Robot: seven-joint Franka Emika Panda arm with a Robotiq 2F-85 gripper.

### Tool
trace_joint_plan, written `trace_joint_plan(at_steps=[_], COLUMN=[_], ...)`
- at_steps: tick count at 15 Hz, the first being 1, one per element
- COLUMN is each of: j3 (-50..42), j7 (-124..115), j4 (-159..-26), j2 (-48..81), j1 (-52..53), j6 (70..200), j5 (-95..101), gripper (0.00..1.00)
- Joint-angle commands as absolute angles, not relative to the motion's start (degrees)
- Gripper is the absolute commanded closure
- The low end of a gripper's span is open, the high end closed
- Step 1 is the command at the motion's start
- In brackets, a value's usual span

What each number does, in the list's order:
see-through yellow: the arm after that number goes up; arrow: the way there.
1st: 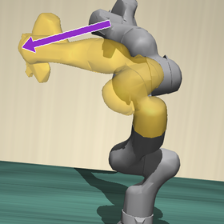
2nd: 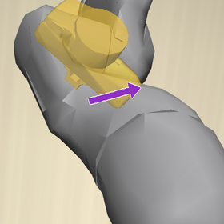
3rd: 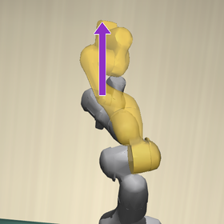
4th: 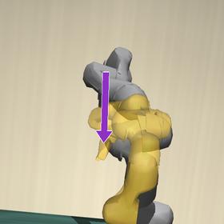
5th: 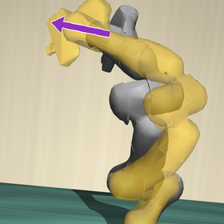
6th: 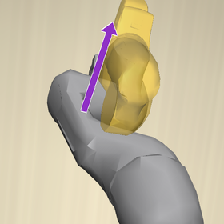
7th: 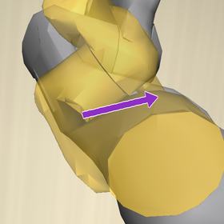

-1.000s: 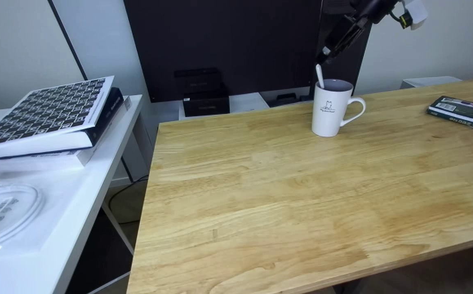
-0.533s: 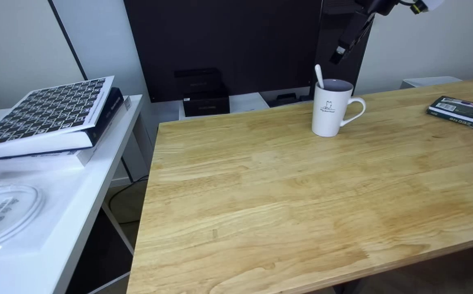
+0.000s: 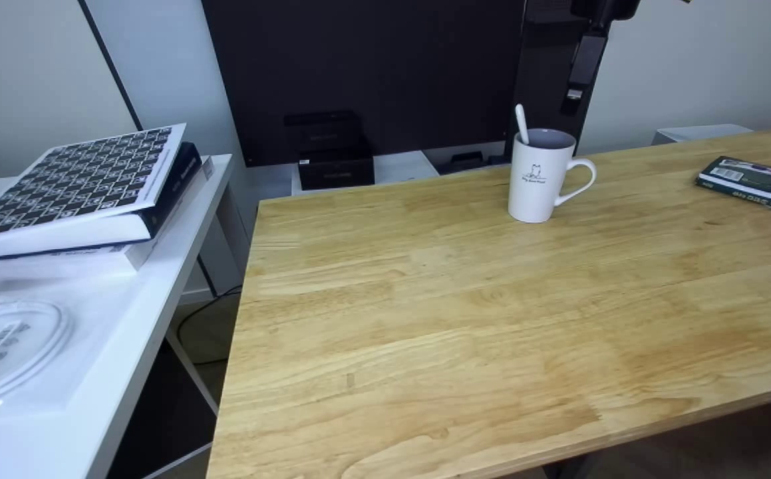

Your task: Put the spoon in the cup then take it out and put it on the table

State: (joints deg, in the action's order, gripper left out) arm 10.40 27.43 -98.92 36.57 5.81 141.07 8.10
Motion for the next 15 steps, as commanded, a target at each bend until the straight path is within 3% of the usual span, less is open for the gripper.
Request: trace_joint_plan(at_steps=[1, 15], j3=[8.6, 9.3], j7=[25.3, 27.2], j4=[-90.9, -67.8], j2=[40.1, 54.4], j1=[8.7, 13.2], j6=[134.6, 121.6], j5=[11.5, 11.8], gripper=[0.0, 0.0])
